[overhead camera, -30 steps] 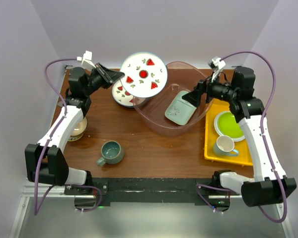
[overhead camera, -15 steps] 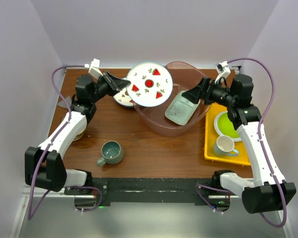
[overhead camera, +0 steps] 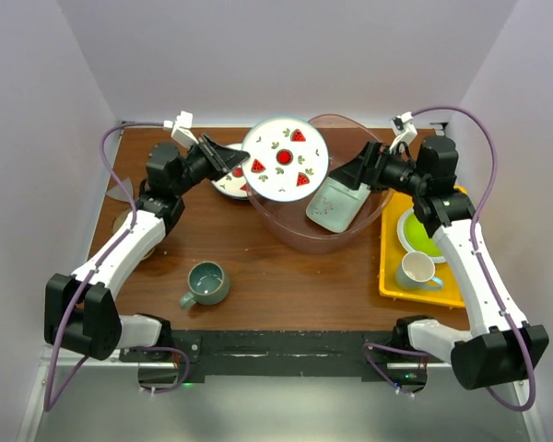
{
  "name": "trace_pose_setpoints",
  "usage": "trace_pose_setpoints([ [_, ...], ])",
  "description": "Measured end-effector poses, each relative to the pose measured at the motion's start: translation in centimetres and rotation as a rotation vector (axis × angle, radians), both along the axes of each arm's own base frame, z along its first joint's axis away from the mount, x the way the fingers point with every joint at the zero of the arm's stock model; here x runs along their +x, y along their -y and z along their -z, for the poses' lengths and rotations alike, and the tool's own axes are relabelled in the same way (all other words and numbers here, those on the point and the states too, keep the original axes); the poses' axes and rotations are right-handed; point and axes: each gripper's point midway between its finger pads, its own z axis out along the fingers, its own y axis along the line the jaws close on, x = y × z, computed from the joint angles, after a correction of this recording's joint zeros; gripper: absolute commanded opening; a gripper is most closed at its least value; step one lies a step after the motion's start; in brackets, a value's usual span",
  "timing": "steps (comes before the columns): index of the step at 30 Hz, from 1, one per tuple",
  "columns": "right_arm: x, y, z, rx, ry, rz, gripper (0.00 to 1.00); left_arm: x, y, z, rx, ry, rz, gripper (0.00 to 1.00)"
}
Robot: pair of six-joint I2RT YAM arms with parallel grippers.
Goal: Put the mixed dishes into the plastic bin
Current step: Pick up the plate at the center of the board.
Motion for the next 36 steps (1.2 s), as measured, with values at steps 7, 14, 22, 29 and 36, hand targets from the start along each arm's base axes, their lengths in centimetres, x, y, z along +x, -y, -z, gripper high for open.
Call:
trace_pose_setpoints([
  [7, 1.6, -1.5, 2.3, -0.023, -0.057, 0.003, 0.86, -0.7, 1.4, 0.3, 0.003, -0.005, 0.019, 0.00],
  [14, 4.1, -3.2, 5.1, -0.044, -0.128, -0.009, 0.11, -1.6, 3.1, 0.1, -0.001, 0.002, 0.056, 0.00],
  [22, 4.4, -3.8, 2.3, 0.027, -0.106, -0.058, 0.00, 0.1, 2.1, 1.5, 0.019, 0.001, -0.010, 0.37],
  [29, 5.8, -1.2, 3.0, -0.002, -0.071, -0.052, 0.00, -0.9, 2.9, 0.2, 0.050, 0.075, 0.068, 0.84],
  [36, 10.1, 4.4, 5.7, -0.141, -0.029, 0.045, 0.00, -0.5, -5.0, -2.5, 0.247, 0.223, -0.102, 0.91],
])
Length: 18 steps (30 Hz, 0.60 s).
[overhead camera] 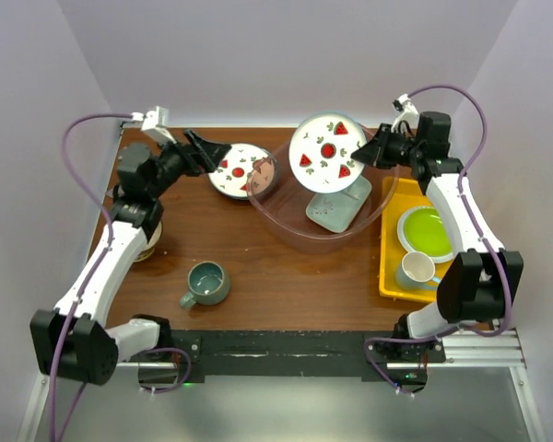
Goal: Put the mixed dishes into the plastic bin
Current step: Pick up the plate at the center of the board, then place the plate in the plastic bin.
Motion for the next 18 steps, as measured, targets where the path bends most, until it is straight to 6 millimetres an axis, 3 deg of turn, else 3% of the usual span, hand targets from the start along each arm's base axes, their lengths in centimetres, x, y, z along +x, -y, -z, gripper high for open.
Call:
trace_pose_setpoints([
  [4, 1.6, 0.4, 1.7, -0.126, 0.018, -0.076, 0.00, -1.0, -3.3, -0.6, 0.128, 0.089, -0.127, 0.94],
  [8, 3.5, 0.6, 4.0, -0.257, 0.005, -0.190, 0.00, -2.7, -5.1, 1.6, 0.234, 0.115, -0.190, 0.94],
  [14, 4.3, 1.9, 8.8, -0.410, -0.103, -0.320, 0.00, -3.0, -6.4, 5.9, 0.339, 0.043, -0.225, 0.94],
  [18, 3.8, 2.6, 11.3, -0.453, -0.178, -0.389, 0.00, -3.1, -6.6, 6.5, 0.361, 0.030, -0.230, 0.95],
])
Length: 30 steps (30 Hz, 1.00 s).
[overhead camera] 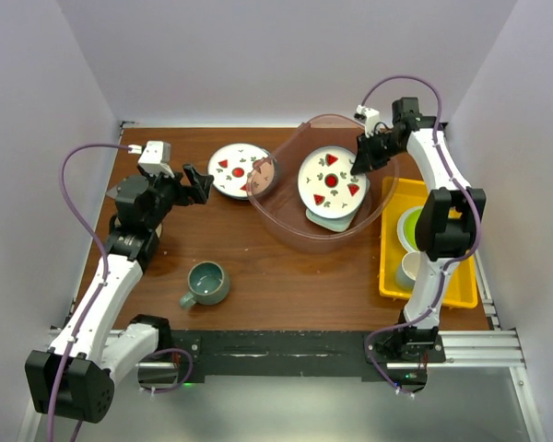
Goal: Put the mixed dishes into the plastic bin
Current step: Place the plate in the plastic bin.
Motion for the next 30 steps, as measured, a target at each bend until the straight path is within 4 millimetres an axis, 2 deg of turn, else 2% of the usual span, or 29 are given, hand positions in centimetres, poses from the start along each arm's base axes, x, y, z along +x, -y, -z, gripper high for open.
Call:
trace_pose_setpoints([
  [3, -0.1, 0.1, 0.0, -0.008, -0.008, -0.029, 0.08, 0.0, -0.1, -0.1, 0.005, 0.006, -0.001, 0.95],
  [8, -0.1, 0.7, 0.1, -0.051, -0.034, -0.032, 0.28, 0.0, -0.1, -0.2, 0.011, 0.010, -0.001, 0.95],
  [12, 0.9, 1.9, 2.4, -0.127, -0.064, -0.005, 0.34, 0.0, -0.2, -0.2, 0.016, 0.011, -0.003, 0.95],
  [17, 1.1, 3.1, 5.5, -0.177, -0.139, 0.038, 0.40, 0.0, -0.2, -0.2, 0.018, 0.012, -0.003, 0.95],
  [24, 1.9, 3.9, 6.2, -0.255, -0.134, 0.074, 0.49, 0.0, -0.2, -0.2, 0.019, 0.012, -0.006, 0.95],
  [30, 2.6, 4.2, 7.8, -0.319, -0.132, 0.096, 0.57, 0.0, -0.2, -0.2, 0.019, 0.012, -0.006, 0.95],
])
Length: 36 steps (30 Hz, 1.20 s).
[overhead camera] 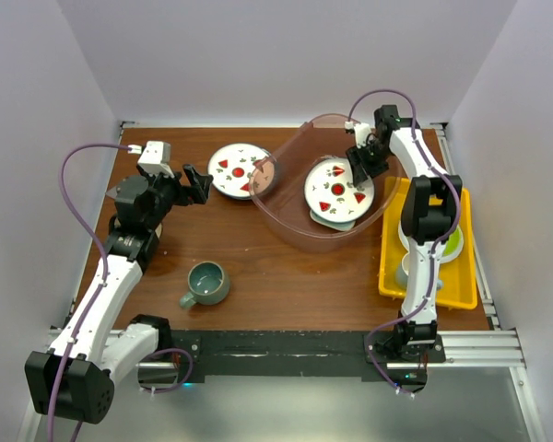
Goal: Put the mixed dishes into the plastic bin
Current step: Place the plate in the plastic bin.
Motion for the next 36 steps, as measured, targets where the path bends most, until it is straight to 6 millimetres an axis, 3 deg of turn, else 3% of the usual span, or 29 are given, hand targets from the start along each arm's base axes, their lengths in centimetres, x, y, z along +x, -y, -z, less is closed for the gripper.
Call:
trace_pose_setpoints([
  [11, 1.7, 0.8, 0.6, -0.060, 0.053, 0.037, 0.71, 0.0, 0.0, 0.0, 0.000, 0.000, -0.001, 0.95],
  [17, 1.8, 0.7, -0.4, -0.069, 0.098, 0.036, 0.80, 0.0, -0.1, 0.0, 0.001, 0.000, -0.004, 0.95],
  [21, 1.7, 0.6, -2.8, -0.067, 0.156, 0.036, 0.86, 0.0, -0.1, 0.2, 0.002, -0.003, -0.009, 0.96],
  [29, 0.1, 0.5, -11.5, -0.010, 0.368, 0.052, 0.95, 0.0, -0.4, 0.7, 0.006, -0.017, -0.022, 0.96],
  [32, -1.3, 0.2, -13.2, 0.017, 0.410, 0.052, 0.97, 0.0, -0.5, 0.8, 0.008, -0.020, -0.030, 0.98],
  [36, -3.2, -0.3, -14.0, 0.053, 0.431, 0.043, 0.98, 0.1, -0.7, 0.9, 0.011, -0.025, -0.041, 1.00],
])
